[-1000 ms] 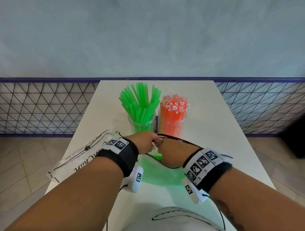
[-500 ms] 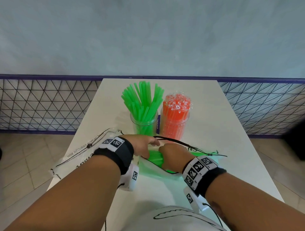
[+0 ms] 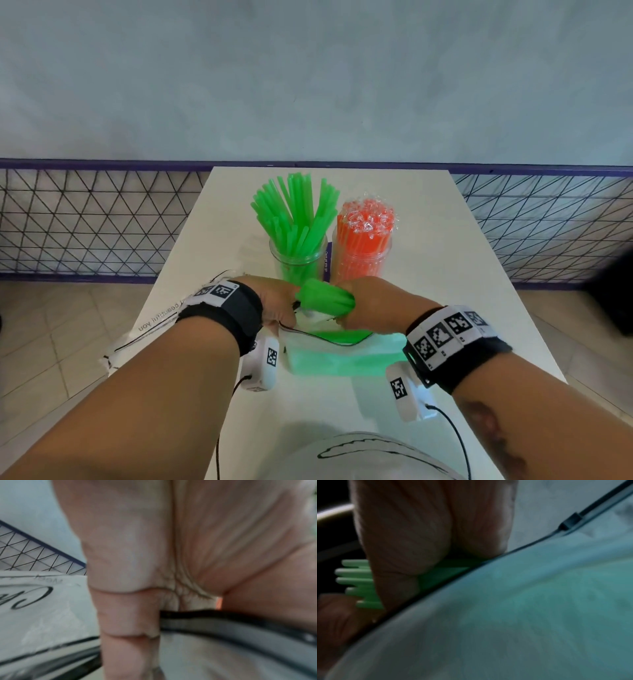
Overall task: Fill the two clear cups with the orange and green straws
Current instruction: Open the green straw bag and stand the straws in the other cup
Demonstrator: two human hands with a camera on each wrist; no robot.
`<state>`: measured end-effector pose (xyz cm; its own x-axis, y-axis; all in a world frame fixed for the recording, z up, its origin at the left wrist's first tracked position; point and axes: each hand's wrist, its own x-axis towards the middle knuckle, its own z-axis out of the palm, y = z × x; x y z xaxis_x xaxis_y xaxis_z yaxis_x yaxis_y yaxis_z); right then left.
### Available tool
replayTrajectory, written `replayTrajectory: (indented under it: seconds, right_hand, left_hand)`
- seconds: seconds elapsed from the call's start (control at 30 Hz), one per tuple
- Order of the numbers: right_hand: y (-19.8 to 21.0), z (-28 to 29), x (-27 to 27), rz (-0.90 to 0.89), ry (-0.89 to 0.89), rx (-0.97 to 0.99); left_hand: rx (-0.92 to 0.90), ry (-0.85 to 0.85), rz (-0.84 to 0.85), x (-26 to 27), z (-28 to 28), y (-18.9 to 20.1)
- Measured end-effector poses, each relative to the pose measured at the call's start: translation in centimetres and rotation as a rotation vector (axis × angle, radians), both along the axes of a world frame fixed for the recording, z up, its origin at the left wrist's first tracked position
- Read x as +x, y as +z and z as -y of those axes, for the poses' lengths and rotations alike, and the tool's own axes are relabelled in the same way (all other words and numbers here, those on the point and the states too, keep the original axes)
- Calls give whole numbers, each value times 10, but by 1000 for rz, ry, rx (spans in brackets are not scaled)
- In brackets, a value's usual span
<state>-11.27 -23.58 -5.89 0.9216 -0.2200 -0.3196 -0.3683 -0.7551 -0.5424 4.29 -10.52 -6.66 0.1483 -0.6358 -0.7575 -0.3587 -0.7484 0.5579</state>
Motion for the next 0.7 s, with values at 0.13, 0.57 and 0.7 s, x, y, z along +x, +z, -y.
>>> replayTrajectory:
  seconds: [0.13,0.57,0.7]
  right_hand:
    - [32,1,0,170,-107,245]
    - [136,9,35,904,-462,693]
    - [135,0,57,902,-508,597]
  left_hand:
    - [-13,-89,180,-3,3,-6]
    - [-612,776,414,21,5,-7]
    - [-823,790,291,35,25,-9]
